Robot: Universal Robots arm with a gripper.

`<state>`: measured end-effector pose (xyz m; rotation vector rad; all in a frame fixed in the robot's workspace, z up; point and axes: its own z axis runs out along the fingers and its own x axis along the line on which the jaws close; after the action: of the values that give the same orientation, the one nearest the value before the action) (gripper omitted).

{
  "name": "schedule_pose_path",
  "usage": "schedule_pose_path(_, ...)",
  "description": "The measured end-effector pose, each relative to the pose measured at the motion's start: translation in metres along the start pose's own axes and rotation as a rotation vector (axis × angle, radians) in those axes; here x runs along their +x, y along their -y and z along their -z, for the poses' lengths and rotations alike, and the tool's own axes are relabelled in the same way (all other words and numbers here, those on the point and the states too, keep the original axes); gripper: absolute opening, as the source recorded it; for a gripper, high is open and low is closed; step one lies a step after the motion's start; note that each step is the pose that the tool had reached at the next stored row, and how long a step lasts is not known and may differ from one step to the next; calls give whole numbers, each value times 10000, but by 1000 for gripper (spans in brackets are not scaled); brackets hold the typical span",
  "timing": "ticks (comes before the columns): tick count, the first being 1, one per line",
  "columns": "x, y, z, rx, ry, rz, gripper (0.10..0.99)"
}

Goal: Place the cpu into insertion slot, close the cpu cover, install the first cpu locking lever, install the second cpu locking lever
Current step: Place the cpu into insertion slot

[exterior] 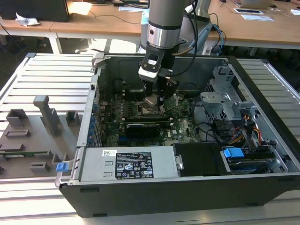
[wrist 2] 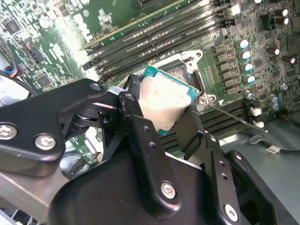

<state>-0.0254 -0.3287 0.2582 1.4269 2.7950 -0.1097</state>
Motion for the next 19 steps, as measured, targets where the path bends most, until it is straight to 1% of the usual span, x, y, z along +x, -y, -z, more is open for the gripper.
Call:
schedule_pose_path(1,-1,0,0,13,17,1,541)
schedule_pose_path(8,0,0,0,23,17,-137,541)
schedule_pose_path(10,0,0,0,31,2,-365,541)
schedule_pose_path(14,0,0,0,41,-10,-602,541)
schedule_pose_path(17,0,0,0,61,-43,-1153,541)
schedule_pose_path(19,0,0,-1,70,-58,-1397,541)
